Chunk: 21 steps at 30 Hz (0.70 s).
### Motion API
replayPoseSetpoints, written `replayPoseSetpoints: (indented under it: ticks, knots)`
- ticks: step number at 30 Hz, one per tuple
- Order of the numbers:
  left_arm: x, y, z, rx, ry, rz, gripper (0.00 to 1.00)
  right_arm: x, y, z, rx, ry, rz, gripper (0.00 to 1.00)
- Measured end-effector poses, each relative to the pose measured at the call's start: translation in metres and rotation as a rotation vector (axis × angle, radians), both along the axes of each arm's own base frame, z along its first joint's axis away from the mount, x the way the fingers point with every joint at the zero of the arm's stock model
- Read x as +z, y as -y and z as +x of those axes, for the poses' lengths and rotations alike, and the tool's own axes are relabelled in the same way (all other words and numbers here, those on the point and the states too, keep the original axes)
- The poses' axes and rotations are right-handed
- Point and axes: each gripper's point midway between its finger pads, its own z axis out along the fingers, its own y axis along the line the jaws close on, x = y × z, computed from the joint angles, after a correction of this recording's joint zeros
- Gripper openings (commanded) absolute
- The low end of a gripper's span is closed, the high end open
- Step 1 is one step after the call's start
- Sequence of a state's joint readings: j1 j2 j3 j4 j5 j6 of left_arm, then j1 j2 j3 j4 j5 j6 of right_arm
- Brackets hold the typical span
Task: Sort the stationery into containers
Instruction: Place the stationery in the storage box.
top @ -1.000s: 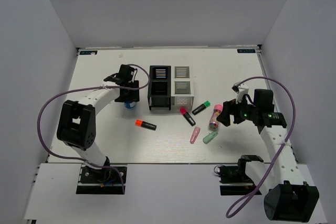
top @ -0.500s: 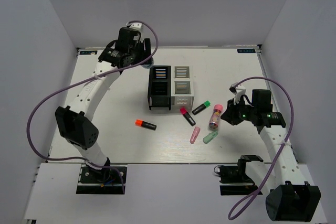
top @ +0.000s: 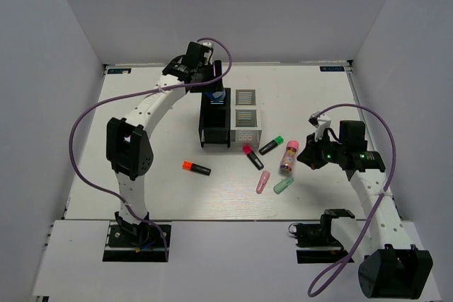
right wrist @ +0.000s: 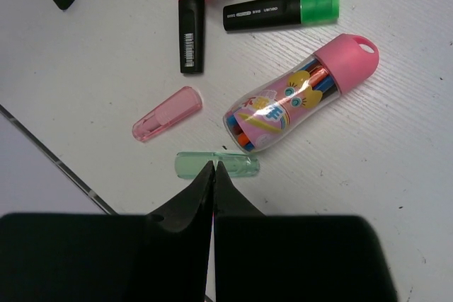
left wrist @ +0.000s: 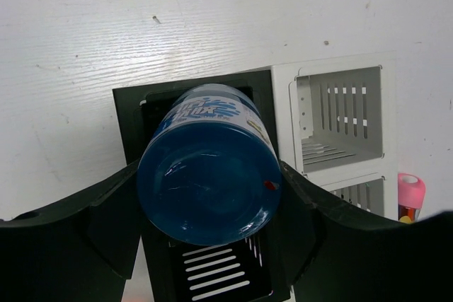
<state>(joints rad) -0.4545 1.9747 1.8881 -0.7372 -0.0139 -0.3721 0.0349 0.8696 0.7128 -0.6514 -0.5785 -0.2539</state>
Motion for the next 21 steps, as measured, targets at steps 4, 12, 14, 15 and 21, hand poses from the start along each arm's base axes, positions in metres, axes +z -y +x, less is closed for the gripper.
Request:
replayPoseSetpoints:
  ticks: [4, 12, 14, 15, 21]
  knots:
    - [0.001, 0.002, 0.001, -0.003, 0.008, -0.004, 0.01, 0.0, 0.0, 0.0, -0.001, 0.0, -0.001, 0.0]
    - [-0.001, 0.001, -0.001, -0.009, 0.002, 0.006, 0.01, -0.001, 0.001, 0.0, -0.004, 0.0, -0.006, 0.0]
    - [-0.005, 0.001, -0.002, -0.015, -0.004, 0.013, 0.01, -0.001, 0.0, 0.0, -0.003, 0.0, -0.006, 0.0]
    - [-0.006, 0.002, -0.004, -0.018, -0.008, 0.017, 0.01, -0.001, 0.0, 0.0, -0.002, -0.001, -0.006, 0.0]
    - [-0.011, 0.003, -0.011, -0.035, -0.029, 0.036, 0.29, -0.001, 0.001, 0.0, -0.006, -0.001, -0.011, 0.01]
